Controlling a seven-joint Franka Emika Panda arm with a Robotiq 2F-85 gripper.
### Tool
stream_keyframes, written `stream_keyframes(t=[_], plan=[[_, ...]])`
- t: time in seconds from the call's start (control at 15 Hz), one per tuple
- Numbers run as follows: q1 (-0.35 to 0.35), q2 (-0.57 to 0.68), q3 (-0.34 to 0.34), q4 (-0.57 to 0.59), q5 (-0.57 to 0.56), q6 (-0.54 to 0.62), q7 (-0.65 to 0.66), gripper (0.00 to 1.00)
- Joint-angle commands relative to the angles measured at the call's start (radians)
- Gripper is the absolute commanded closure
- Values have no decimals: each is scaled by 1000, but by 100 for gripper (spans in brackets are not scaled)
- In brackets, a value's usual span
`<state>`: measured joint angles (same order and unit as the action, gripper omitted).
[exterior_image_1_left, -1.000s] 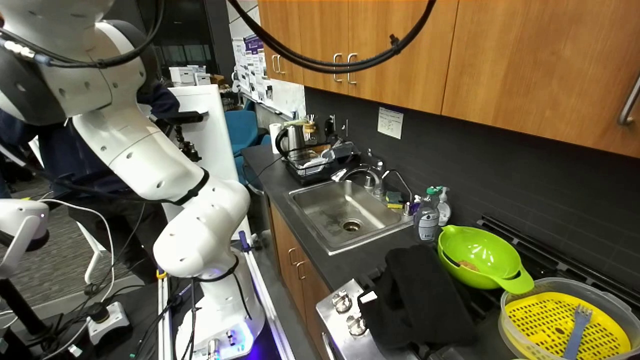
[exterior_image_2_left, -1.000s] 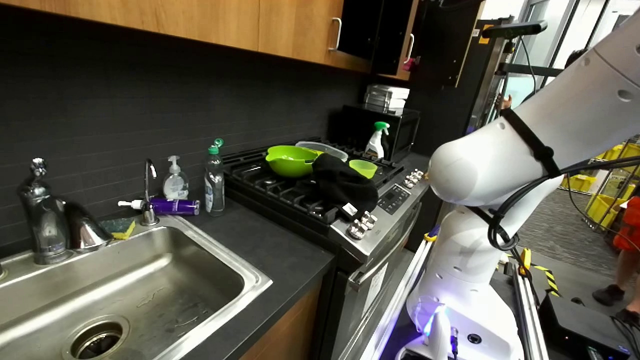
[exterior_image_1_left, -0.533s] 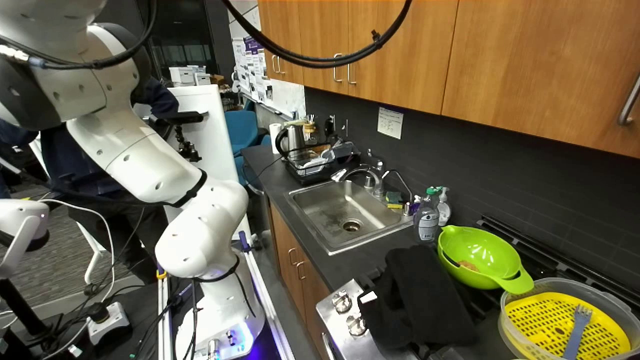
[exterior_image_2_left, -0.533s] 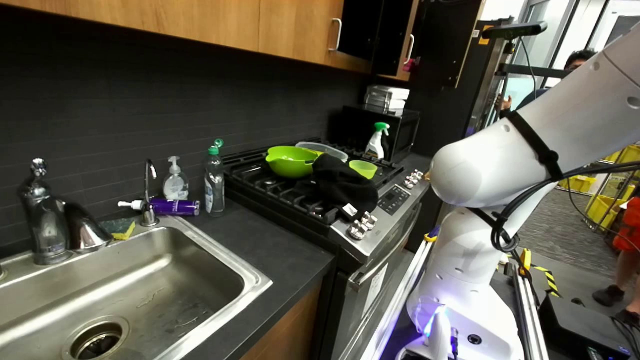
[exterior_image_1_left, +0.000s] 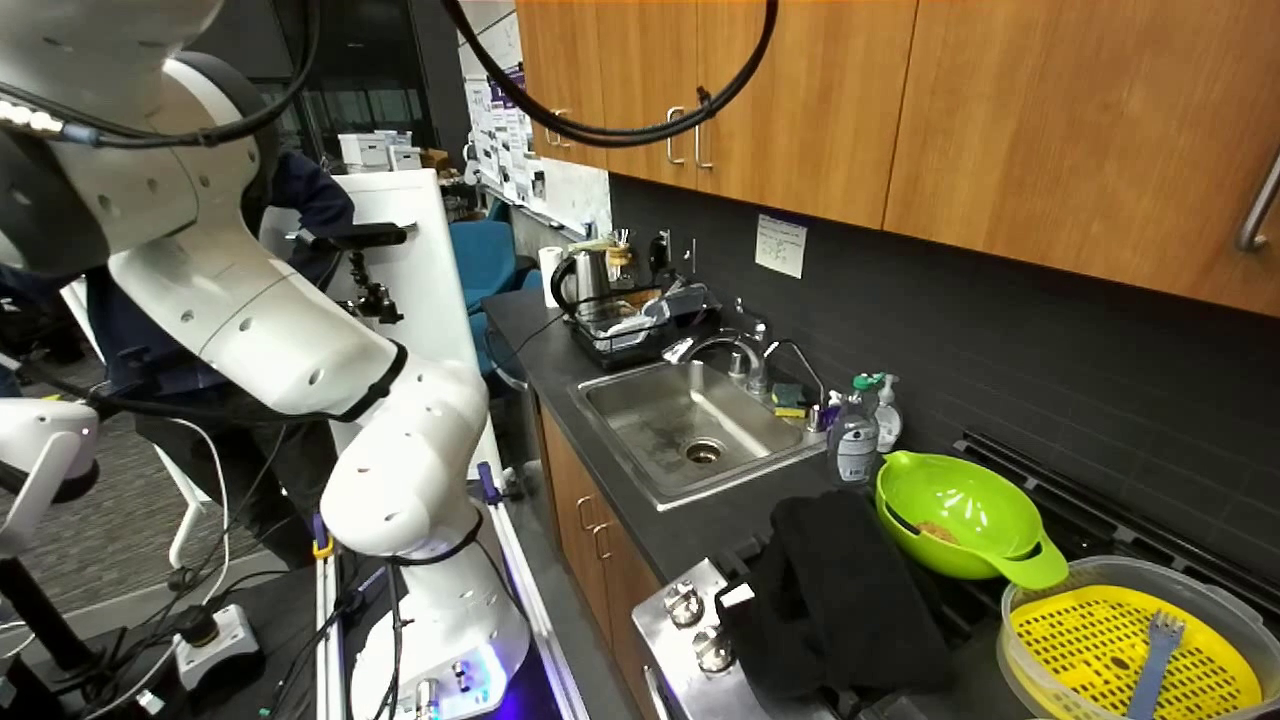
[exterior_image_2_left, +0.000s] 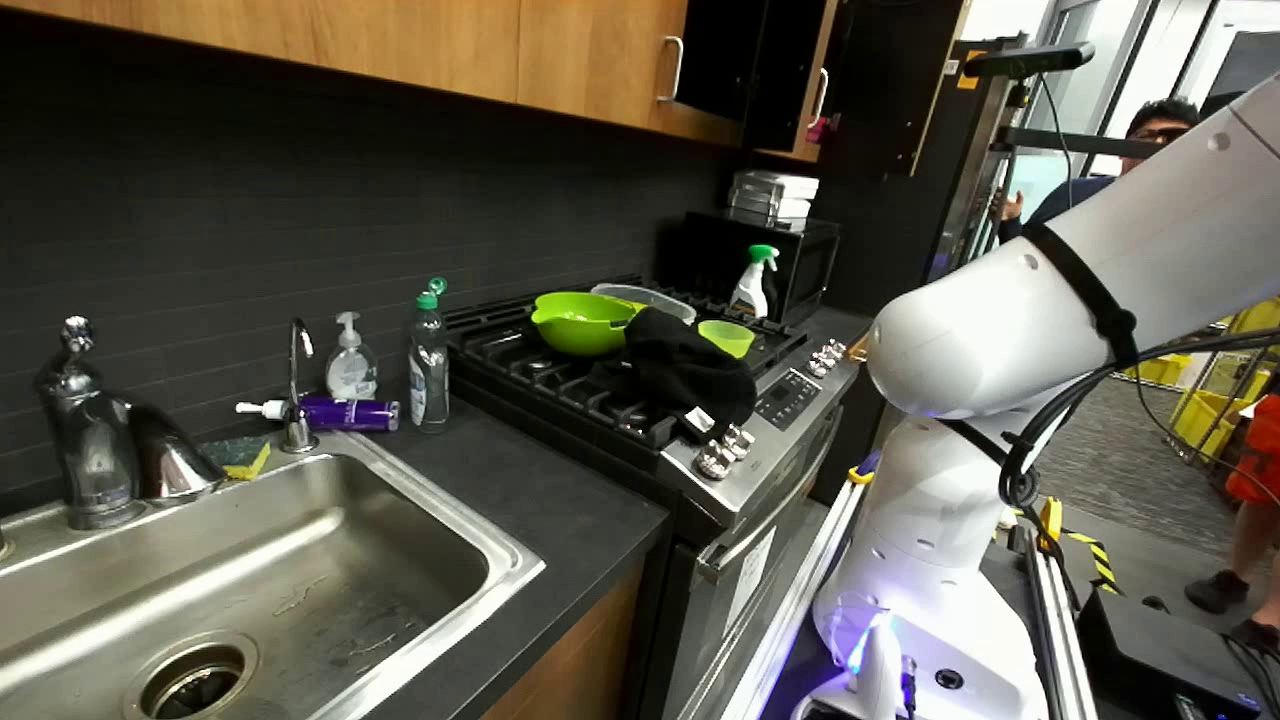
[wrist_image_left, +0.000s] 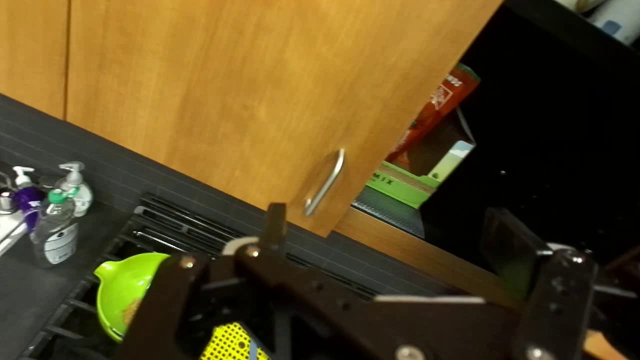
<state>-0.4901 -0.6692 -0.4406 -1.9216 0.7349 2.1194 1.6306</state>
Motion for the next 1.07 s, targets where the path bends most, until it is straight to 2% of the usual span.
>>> stream_keyframes(t=[0.0,0.27,0.33,0.67,0.73,1.0], plan=[[39,-32,3,-45,14,-70,6,0],[39,-28,-1,-89,6,-189,21,0],[47,-23,-20,-99,26,-254,45,0],[6,27,-33,-167,-5,-453,105,0],[-17,33,-13,-179,-46,-452,87,0],[-74,19,75,-257,-218,-287,0,0]])
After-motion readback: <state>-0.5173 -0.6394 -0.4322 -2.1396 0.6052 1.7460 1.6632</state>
